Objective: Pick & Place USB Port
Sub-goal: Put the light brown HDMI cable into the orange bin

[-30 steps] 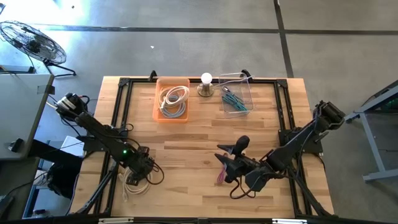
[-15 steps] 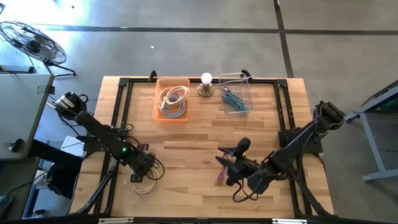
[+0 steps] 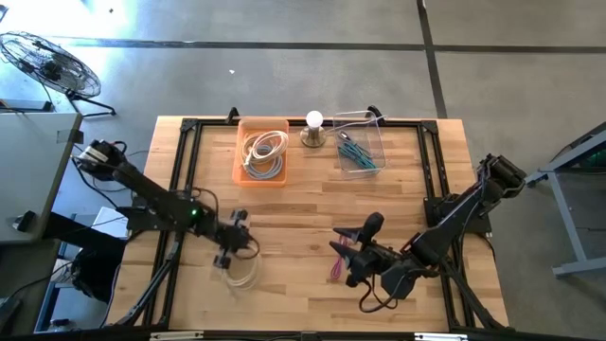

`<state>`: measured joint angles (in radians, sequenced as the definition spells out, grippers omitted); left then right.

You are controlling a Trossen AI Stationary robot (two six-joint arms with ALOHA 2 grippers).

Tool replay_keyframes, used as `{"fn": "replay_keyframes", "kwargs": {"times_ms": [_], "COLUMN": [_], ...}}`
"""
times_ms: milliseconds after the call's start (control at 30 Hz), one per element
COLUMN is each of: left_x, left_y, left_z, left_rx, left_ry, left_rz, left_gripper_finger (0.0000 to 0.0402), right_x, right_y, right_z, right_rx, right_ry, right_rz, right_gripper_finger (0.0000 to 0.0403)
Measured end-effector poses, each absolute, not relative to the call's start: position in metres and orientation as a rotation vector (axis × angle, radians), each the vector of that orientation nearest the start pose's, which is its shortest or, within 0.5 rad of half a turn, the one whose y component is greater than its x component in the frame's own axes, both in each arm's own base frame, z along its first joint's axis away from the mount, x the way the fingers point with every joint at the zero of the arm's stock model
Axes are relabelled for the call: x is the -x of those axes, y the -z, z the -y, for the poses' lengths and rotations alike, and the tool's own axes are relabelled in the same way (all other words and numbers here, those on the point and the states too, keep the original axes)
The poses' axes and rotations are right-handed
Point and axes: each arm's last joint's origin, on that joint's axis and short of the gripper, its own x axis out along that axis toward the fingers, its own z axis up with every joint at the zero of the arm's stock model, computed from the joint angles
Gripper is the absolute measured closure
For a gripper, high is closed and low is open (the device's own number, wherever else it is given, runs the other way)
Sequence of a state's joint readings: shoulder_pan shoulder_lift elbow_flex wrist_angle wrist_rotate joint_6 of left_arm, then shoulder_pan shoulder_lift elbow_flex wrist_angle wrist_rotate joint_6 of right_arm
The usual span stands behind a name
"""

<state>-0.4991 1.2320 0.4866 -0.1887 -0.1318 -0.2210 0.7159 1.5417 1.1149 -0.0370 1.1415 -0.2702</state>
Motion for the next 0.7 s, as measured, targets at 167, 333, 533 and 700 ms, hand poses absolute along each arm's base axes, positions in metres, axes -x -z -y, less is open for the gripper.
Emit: {"fn": "replay_keyframes", "kwargs": {"times_ms": [167, 333, 533, 700], "left_x": [-0.203, -0.225, -0.238, -0.239], "left_y": [-0.171, -0.202, -0.262, -0.326], "left_z": [0.073, 0.056, 0.03, -0.003], "left_rx": [-0.172, -0.279, -0.477, -0.635], "left_ry": [0.225, 0.266, 0.17, -0.022], "left_rz": [-0.858, -0.763, -0.833, -0.888], "left_gripper_finger": [0.037, 0.0364, 0.0365, 0.0366], "right_x": [-0.267, -0.266, -0.266, -0.266], "right_y": [-0.286, -0.286, -0.286, -0.286], "right_z": [-0.2, -0.201, -0.201, -0.201], "right_rx": [0.631, 0.636, 0.658, 0.683], "right_ry": [0.373, 0.369, 0.369, 0.367], "right_rz": [-0.33, -0.328, -0.333, -0.338], "right_gripper_finger": [0.0226, 0.0226, 0.0226, 0.0226]}}
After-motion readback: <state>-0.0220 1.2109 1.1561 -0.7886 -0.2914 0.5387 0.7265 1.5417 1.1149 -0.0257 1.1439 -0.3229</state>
